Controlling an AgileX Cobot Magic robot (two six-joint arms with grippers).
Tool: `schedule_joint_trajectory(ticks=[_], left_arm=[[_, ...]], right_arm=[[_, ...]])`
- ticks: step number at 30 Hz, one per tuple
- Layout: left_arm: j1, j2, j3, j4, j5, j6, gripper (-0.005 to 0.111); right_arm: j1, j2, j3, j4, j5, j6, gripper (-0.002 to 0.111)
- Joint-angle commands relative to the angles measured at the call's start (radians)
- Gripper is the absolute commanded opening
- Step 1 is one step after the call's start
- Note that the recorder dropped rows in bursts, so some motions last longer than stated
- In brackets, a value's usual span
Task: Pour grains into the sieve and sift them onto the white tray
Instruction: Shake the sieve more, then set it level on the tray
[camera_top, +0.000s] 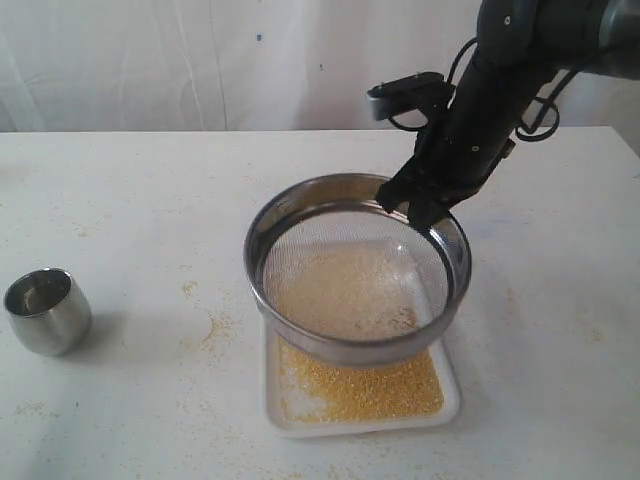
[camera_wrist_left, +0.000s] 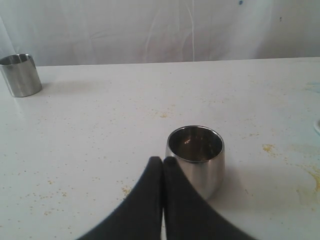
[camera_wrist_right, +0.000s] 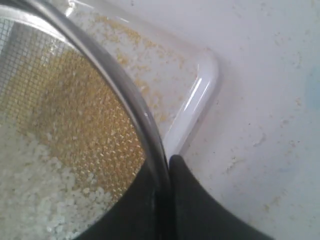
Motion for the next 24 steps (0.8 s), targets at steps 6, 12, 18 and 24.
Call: schedule_joint_trajectory(ticks=[6,12,18,24], left_arm=[[0.001,-0.005,0.003,-0.008,0.003,0.000,0.000],[0.001,-0.005,0.003,-0.008,0.003,-0.001,0.000],[0.001,-0.005,0.003,-0.008,0.003,-0.001,0.000],[0.001,-0.005,0.003,-0.008,0.003,-0.001,0.000]], right_arm=[[-0.002,-0.014,0.000,0.046,0.046,-0.057,0.000],[-0.007,-0.011,0.000,0.022,-0.004,-0.001,0.000],[-0.007,0.051,0.000,0.020,-0.011,-0.009,0.000],[-0.007,0.124,0.000,0.022,-0.068,-0.005,0.000]])
